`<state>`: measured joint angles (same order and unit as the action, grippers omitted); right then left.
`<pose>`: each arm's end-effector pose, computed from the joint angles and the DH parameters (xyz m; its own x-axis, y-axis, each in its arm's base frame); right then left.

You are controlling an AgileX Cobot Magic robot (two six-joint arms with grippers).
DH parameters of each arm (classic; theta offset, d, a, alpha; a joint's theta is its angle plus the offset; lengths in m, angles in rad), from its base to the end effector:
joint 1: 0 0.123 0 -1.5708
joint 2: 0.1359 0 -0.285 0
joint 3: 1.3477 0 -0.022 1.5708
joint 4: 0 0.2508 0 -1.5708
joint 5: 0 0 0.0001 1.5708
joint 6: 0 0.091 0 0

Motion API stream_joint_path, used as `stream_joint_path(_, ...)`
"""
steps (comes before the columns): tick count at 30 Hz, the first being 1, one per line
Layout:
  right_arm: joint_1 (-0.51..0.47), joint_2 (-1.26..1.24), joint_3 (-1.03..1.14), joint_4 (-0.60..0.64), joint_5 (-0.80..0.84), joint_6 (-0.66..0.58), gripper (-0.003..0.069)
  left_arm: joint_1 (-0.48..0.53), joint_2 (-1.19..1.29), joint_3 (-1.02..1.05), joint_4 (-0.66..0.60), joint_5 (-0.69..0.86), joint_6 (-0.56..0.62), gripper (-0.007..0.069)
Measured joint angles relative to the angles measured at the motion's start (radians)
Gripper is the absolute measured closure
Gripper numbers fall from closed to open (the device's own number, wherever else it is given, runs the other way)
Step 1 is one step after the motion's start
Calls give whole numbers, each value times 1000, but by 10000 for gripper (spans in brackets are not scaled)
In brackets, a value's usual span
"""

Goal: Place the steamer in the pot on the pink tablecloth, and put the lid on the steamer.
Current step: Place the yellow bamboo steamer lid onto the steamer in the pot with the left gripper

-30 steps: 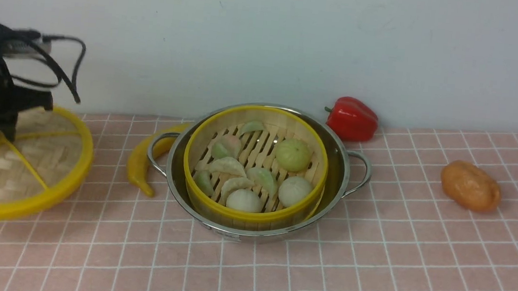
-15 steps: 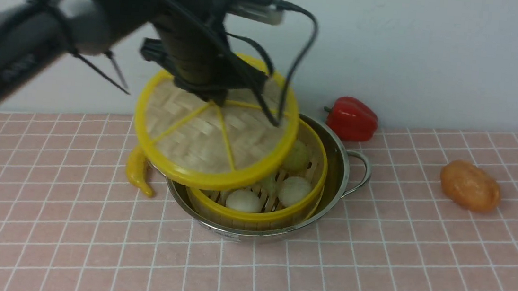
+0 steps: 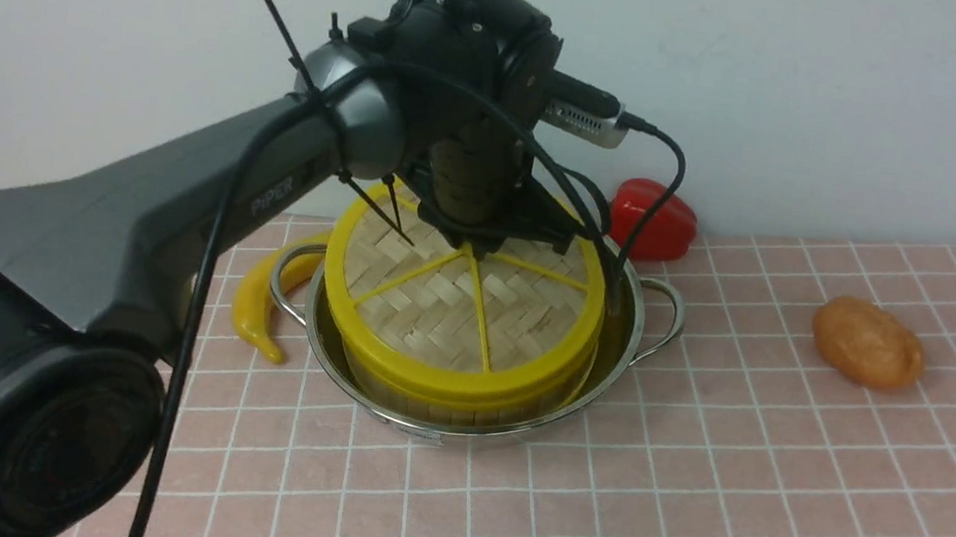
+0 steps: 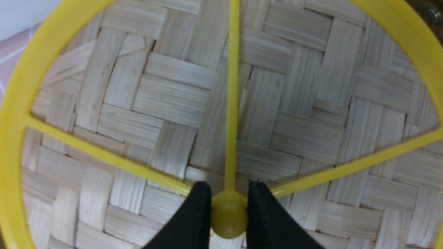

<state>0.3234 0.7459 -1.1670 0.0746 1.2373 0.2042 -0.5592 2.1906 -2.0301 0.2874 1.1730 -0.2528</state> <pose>0.0879 0.0362 0.4238 -0.6977 0.0046 -0.7164 -0.2143 0.9529 0.2148 0.4164 -0.2325 0.2511 -0.8522 0.3758 -0.3641 0.3235 0.9253 0.1979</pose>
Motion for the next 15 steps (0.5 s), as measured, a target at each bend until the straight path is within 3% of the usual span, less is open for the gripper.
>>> stream_joint_path(15,0,0,0,1,0,0,237,0,40,-10,3,-45,1,501)
